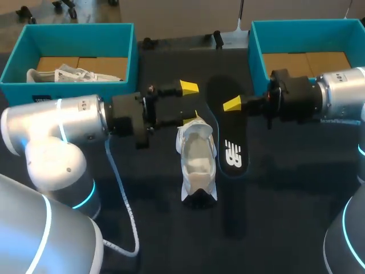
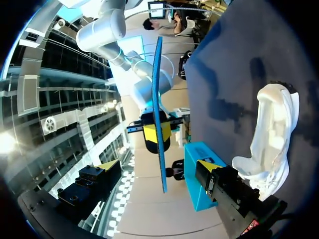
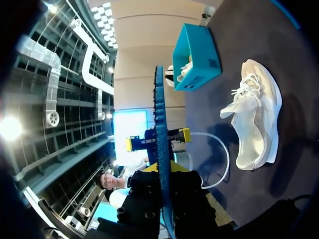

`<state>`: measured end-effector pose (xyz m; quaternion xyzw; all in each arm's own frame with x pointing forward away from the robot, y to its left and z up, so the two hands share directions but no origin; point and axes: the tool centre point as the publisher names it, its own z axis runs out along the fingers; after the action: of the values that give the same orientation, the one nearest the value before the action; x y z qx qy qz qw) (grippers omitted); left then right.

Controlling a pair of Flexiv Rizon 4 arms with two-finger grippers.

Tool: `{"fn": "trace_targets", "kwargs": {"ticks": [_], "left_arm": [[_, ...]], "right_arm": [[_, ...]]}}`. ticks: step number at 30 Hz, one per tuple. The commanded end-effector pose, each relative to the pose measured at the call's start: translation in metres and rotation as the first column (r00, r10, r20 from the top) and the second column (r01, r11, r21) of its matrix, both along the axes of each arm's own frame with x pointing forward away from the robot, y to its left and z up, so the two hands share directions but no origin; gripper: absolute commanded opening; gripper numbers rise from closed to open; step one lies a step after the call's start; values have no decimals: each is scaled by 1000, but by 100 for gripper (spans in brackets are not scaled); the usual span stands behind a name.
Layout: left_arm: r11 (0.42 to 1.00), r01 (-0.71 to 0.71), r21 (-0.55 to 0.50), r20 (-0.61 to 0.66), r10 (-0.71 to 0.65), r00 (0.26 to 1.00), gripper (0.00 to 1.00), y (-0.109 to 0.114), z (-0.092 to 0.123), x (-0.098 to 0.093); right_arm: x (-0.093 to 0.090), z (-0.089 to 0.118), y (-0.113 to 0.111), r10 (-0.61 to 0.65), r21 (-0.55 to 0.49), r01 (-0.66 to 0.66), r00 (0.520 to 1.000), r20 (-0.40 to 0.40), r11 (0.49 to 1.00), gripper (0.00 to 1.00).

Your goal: Take the shoe out of the shoebox, open the shoe tongue, remove and reinsert the insole, then place the shoe into the shoebox

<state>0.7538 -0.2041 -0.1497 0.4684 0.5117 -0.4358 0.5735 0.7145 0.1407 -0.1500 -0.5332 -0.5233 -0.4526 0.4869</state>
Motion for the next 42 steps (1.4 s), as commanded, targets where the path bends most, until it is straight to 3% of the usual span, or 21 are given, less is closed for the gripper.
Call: {"fn": "trace_targets", "kwargs": {"ticks": [1, 7, 11, 15, 17, 20, 32, 42], "left_arm": [[999, -4, -33, 11, 4, 1000, 100, -12, -3, 1], [999, -9, -42, 10, 10, 1000, 93, -20, -5, 5], [999, -19, -49, 8, 19, 1000, 77, -26, -6, 7], [998, -21, -56, 7, 21, 1000, 71, -31, -9, 7], [998, -24, -59, 4, 24, 1000, 58, -33, -9, 7], [998, -26, -59, 3, 27, 1000, 50, -36, -10, 10], [998, -16, -65, -12, 15, 1000, 40, -45, -9, 7], [998, -8, -59, -18, 7, 1000, 39, -47, -13, 1]], "right_arm": [[1, -3, 6, 1, 2, -1, 1000, -1, 1000, 0], [-2, -3, 13, 2, 13, -2, 1000, -2, 1000, 0], [-6, -2, 17, -2, 17, 2, 1000, 3, 1000, 0], [-8, -2, 20, -4, 16, 4, 1000, 1, 1000, 0], [-8, -2, 21, -4, 17, 4, 1000, 2, 1000, 0], [-9, -2, 23, -4, 18, 4, 1000, 2, 1000, 0], [-9, -3, 26, 1, 19, -1, 1000, 1, 1000, 0], [-9, -3, 26, 4, 18, -4, 1000, 5, 1000, 0]]}}
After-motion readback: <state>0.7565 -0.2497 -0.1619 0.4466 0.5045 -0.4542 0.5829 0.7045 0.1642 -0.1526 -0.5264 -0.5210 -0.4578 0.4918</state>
